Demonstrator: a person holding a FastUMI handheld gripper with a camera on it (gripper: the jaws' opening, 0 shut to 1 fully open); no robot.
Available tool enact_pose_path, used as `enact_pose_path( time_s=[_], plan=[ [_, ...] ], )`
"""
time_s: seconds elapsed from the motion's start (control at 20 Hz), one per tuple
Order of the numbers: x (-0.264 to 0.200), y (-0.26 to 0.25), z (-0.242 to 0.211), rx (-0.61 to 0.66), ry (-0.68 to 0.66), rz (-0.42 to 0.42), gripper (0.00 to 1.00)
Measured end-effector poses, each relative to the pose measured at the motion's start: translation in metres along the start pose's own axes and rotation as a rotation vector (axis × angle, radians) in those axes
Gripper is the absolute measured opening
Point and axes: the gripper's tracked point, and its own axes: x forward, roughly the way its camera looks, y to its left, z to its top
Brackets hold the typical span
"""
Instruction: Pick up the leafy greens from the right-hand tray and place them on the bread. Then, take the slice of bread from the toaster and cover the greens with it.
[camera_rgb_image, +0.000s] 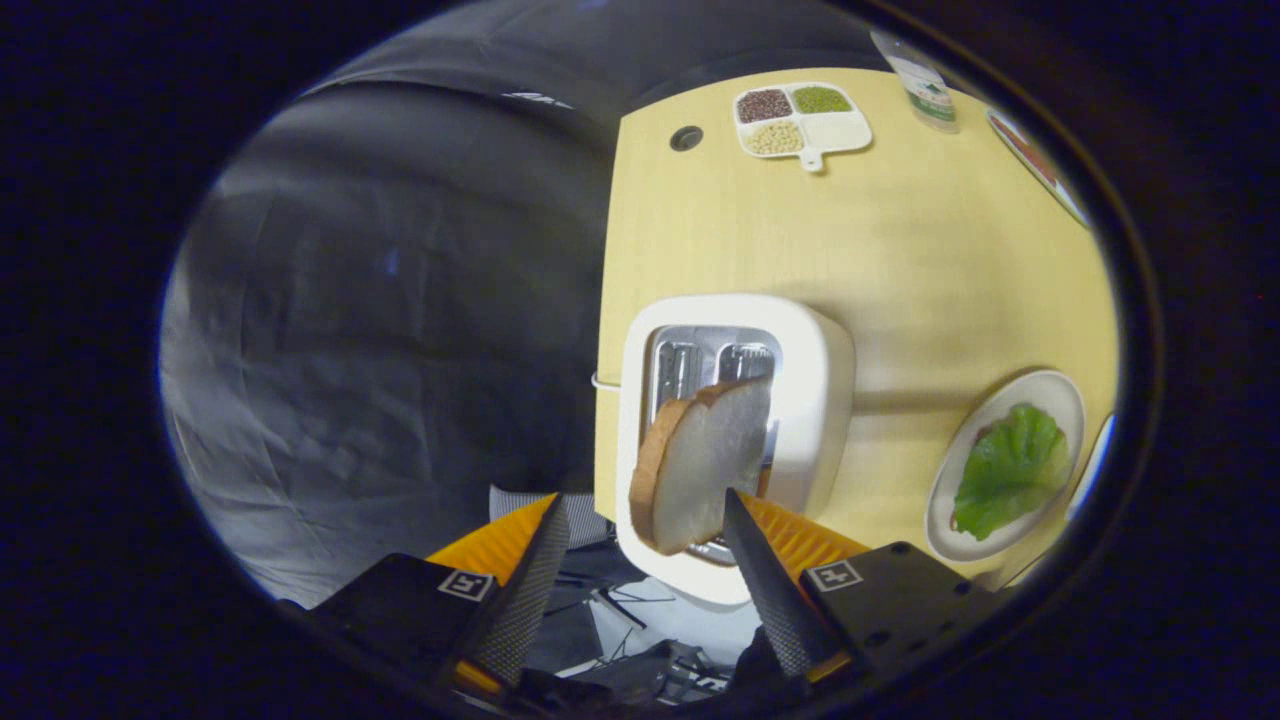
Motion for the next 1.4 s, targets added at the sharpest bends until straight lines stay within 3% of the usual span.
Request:
enact_pose_path(
  time_s=[0.15, 0.45, 0.75, 1.15, 1.4],
  plan=[
    [0.009, -0.010, 0.008, -0.010, -0.010, -0.029, 0.91],
    [0.000, -0.029, 0.002, -0.038, 0.023, -0.070, 0.48],
    [-0.007, -0.040, -0.003, -0.033, 0.041, -0.109, 0.18],
    [-0.033, -0.028, -0.009, -0.023, 0.046, -0.058, 0.18],
    [-0.065, -0.015, -0.010, -0.005, 0.037, 0.031, 0.18]
  ],
)
